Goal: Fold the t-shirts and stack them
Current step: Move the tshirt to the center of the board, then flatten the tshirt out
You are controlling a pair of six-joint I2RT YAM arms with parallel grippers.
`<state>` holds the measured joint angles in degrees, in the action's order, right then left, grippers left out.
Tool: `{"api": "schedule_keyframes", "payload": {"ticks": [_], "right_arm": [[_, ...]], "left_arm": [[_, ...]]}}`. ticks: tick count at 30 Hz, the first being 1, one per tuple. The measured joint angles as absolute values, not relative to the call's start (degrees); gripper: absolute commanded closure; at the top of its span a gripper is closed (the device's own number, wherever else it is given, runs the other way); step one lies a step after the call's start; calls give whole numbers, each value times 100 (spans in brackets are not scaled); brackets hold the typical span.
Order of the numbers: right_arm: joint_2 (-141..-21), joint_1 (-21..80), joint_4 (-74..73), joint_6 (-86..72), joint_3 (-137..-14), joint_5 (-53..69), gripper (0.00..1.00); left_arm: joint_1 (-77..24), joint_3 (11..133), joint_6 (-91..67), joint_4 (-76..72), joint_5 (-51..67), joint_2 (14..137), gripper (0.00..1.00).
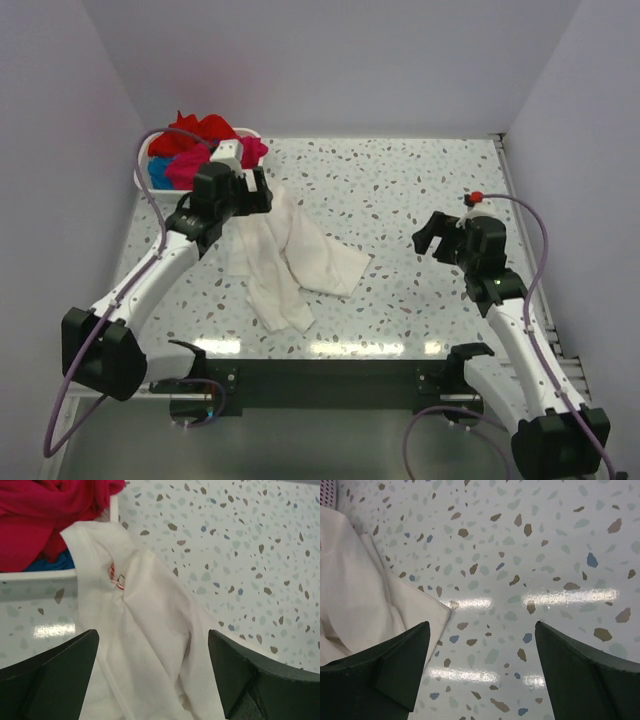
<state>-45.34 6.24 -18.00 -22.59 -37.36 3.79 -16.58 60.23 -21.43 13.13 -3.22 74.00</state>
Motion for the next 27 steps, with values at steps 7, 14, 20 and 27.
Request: {"api": "schedule_keyframes", "payload": {"ticks": [7, 14, 20, 27], "right_arm": [[-5572, 1892, -1483, -2547, -3640, 169, 13], [-6726, 2611, -1105, -2770, -3669, -263, 14], [-7544, 3044, -932, -2849, -3929, -558, 17], [-8158, 3153, -596, -2869, -4132, -668, 23]], "left_arm": [[-2985, 4788, -2471, 1636, -1179, 6379, 7], [-3474, 4191, -3083, 2154, -1577, 6123, 11], [-3898, 3780, -3568, 2394, -1586, 6005, 14], [-4209, 3636, -3959, 2499, -1564, 5916, 18]]}}
